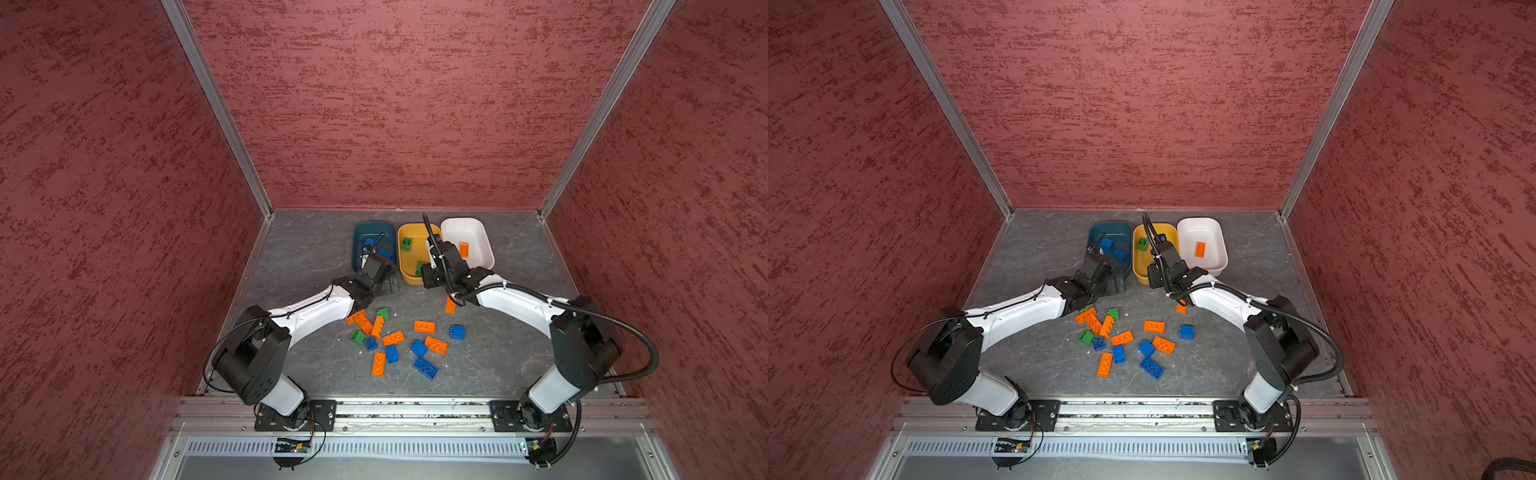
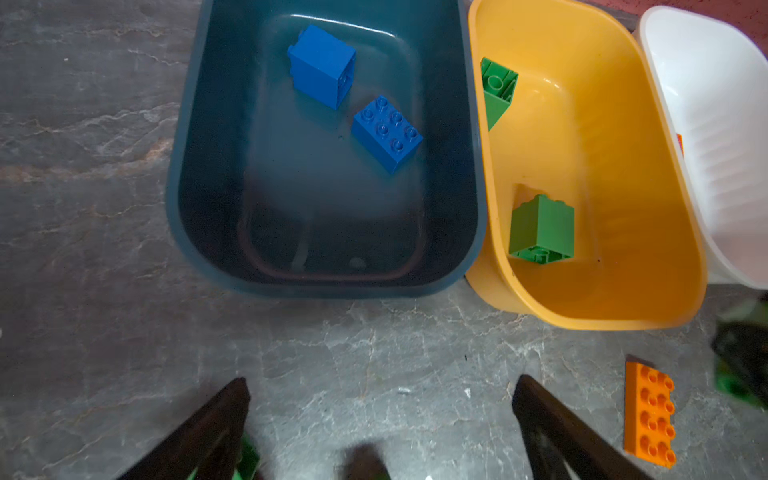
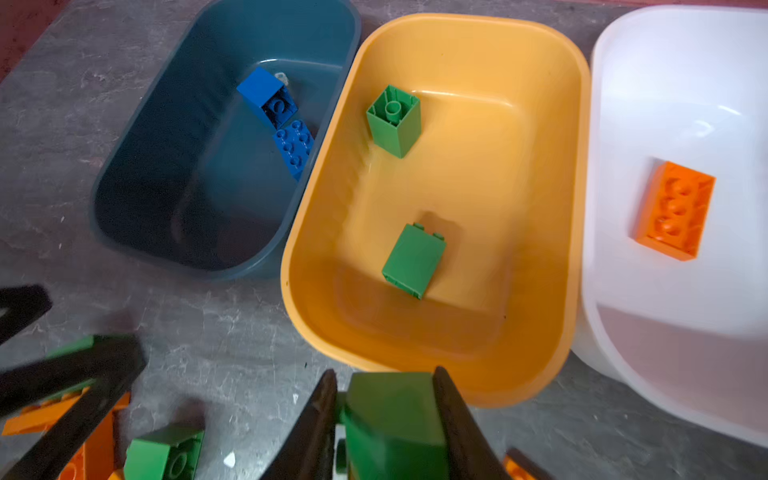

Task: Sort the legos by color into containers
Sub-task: 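Grasp another green brick from the pile with the right gripper, then carry the green brick with the right gripper over the yellow tub and release it, then grasp a blue brick with the left gripper while the right lowers toward orange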

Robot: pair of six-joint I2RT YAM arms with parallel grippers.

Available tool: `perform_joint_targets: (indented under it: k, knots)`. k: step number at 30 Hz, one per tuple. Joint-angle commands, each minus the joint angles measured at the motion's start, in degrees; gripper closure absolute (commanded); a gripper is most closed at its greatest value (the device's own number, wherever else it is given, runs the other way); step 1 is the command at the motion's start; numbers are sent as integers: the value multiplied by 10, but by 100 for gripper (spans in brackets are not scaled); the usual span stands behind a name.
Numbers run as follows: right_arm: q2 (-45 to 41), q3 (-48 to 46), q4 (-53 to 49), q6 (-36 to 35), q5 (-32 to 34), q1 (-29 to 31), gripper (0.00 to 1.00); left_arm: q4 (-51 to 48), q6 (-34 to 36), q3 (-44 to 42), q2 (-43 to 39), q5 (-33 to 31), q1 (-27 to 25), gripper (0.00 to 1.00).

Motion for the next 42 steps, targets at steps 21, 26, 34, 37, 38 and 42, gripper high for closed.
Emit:
perform_joint_targets:
  k: [21, 26, 34, 37, 38, 42]
  knots:
    - [148, 199, 0, -61, -33, -42, 31, -146, 13, 14, 31, 133, -1, 14]
    - [70, 112, 50, -57, -72, -42, 1, -177, 52, 15, 29, 139, -8, 24]
    - [-49, -41, 133, -36, -66, -39, 1, -235, 106, 12, 1, 175, -40, 32]
    - [-66, -69, 138, -24, -38, -40, 1, -272, 80, 5, -13, 165, -54, 32]
    - [-69, -73, 137, -20, -31, -40, 1, -278, 64, -1, -19, 160, -60, 32]
    - [-68, -81, 140, -4, -20, -40, 1, -288, -32, -39, -58, 138, -85, 33]
